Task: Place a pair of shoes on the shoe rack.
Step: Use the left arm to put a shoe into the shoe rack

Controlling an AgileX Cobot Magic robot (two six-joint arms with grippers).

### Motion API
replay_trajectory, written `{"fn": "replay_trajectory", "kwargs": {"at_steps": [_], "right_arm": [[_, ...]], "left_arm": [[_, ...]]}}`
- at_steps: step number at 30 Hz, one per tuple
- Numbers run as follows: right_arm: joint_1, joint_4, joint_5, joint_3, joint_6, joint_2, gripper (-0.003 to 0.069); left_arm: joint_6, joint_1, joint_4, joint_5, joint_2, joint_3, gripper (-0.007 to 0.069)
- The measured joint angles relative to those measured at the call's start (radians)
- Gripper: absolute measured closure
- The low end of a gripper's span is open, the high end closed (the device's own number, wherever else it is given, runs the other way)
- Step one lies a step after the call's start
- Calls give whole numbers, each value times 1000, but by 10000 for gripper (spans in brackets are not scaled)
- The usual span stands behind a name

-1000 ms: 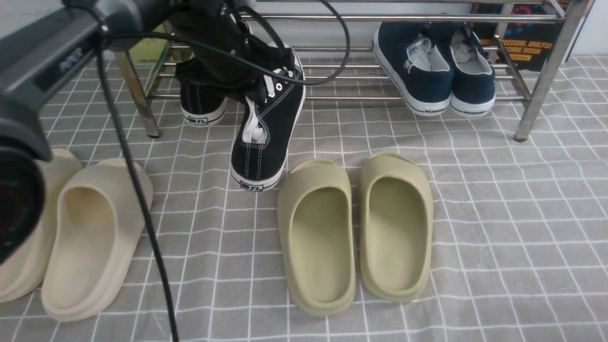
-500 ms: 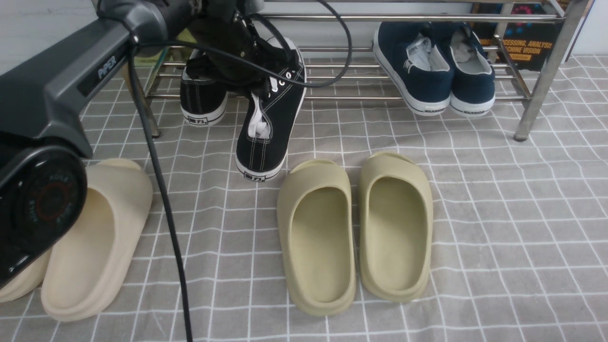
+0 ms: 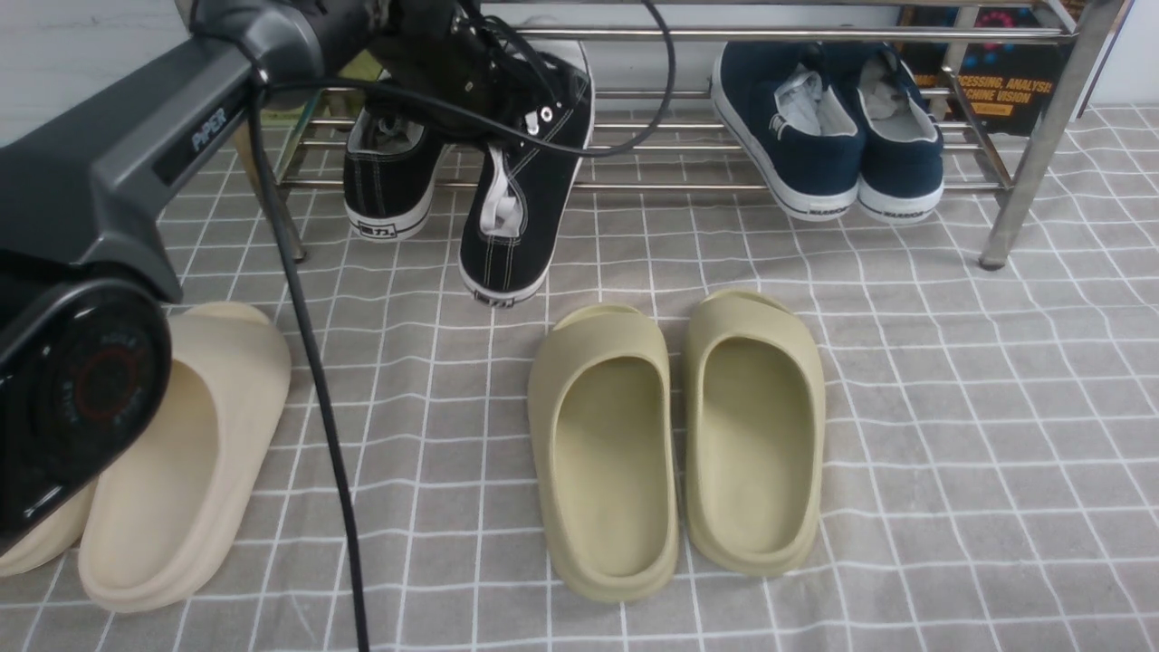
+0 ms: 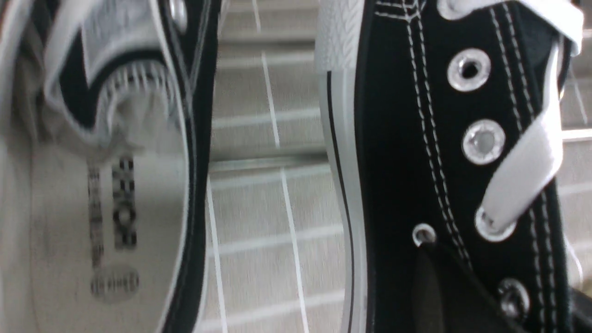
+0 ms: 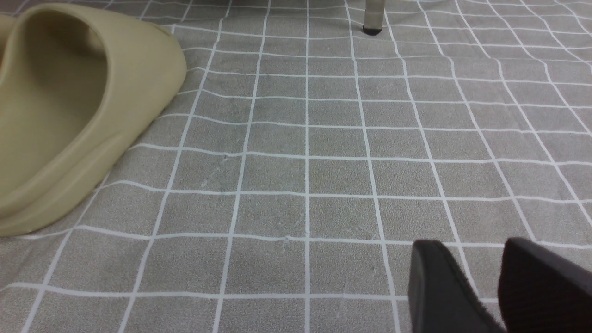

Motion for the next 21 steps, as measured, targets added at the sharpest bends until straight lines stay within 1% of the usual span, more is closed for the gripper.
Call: {"fn": "replay_trajectory", "kwargs": {"at_steps": [3,6,12,16,18,19,20,21], "right_arm": [[0,0,0,0,0,0,419],[0,0,0,0,0,0,419],[0,0,0,0,0,0,419],[0,0,0,0,0,0,419],[0,0,0,0,0,0,419],[0,0,0,0,0,0,419],[0,0,0,0,0,0,419],[0,0,0,0,0,0,419]], "left_arm": [[-11,0,38,-69,22,-1,561],[-15,0,53,-104,35,-1,561],[-17,0,136,-180,74,-1,561],[-29,1,169,-233,86,-1,561],[-49,1,172,-250,87,-1,547],[-67,1,172,-263,87,-1,522],[-67,1,172,-266,87,-1,522],[-85,1,172,-283,87,-1,478]]}}
